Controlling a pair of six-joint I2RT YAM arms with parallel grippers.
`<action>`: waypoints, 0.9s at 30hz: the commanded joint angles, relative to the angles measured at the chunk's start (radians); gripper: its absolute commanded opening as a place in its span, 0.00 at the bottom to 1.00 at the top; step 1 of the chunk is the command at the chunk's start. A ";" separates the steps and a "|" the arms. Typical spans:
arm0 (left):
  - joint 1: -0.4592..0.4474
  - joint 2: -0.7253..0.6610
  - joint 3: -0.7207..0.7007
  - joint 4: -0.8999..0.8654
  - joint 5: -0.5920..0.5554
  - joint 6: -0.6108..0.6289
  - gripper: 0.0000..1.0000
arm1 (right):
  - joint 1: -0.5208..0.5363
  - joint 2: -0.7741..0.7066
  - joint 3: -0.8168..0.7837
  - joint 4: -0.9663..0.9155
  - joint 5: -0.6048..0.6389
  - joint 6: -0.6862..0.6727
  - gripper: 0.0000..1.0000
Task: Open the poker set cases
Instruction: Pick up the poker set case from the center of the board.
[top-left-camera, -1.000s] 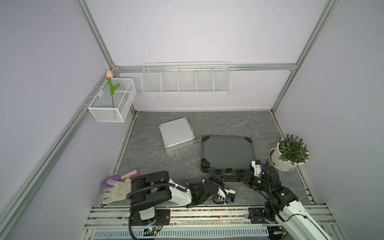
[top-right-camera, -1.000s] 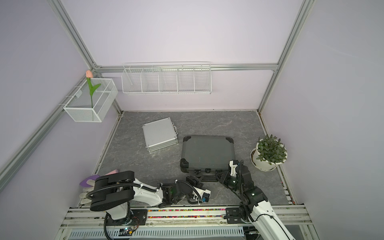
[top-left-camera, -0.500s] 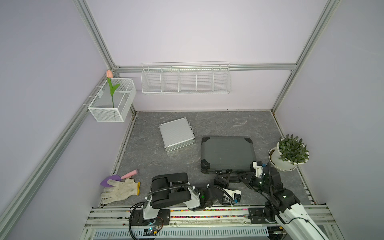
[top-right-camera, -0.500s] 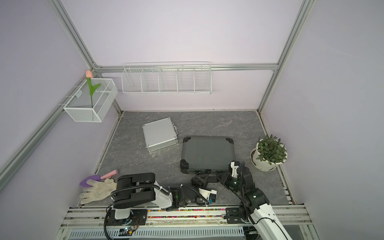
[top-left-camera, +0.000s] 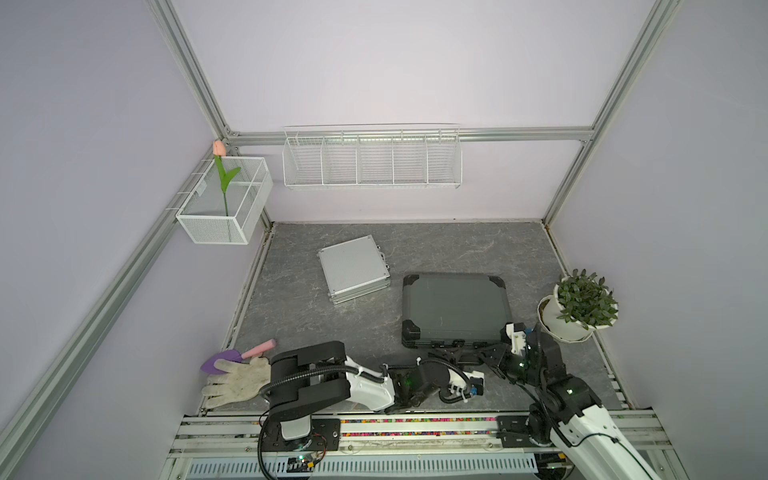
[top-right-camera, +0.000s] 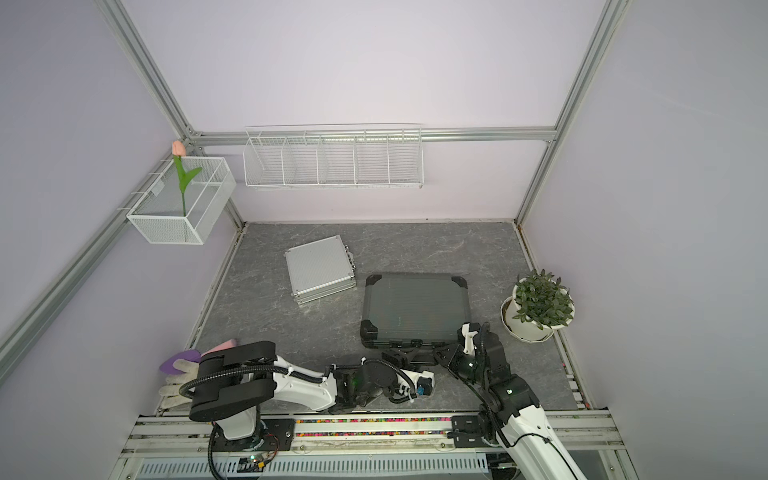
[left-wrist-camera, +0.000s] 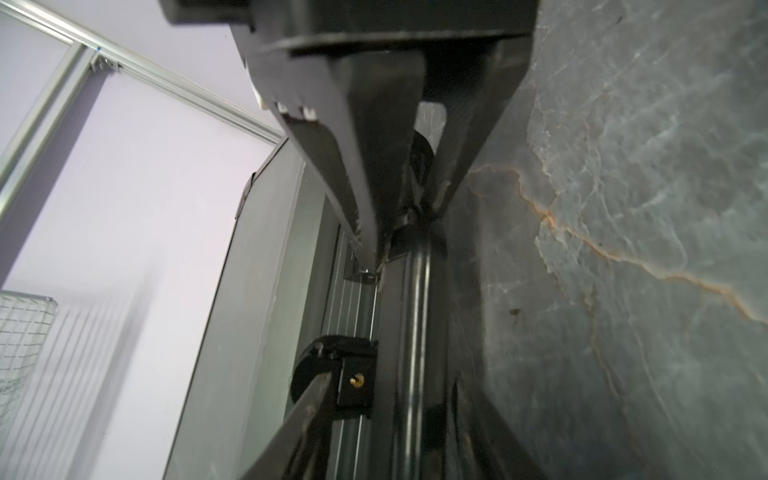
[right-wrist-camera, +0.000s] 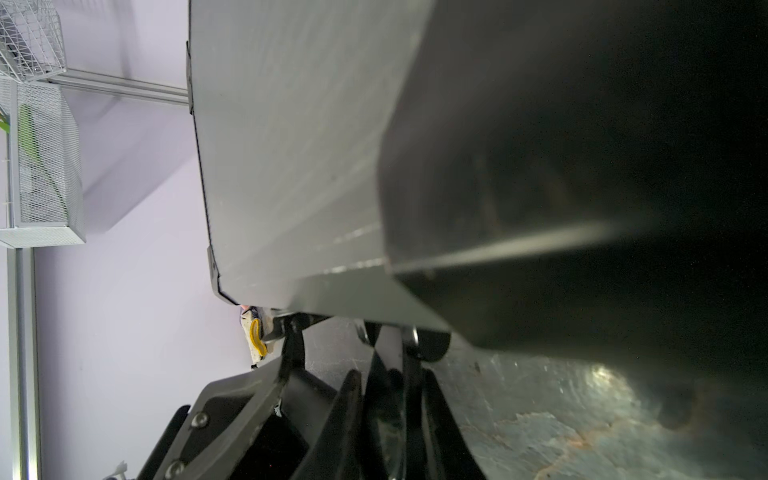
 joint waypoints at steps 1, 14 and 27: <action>0.024 0.011 -0.009 -0.017 0.036 -0.094 0.49 | 0.010 0.000 0.034 -0.013 -0.100 0.017 0.08; 0.076 0.007 -0.080 0.070 0.021 -0.149 0.46 | 0.011 -0.009 0.051 -0.053 -0.085 0.019 0.08; 0.079 0.035 -0.091 0.112 0.005 -0.097 0.35 | 0.010 -0.015 0.055 -0.067 -0.085 0.019 0.10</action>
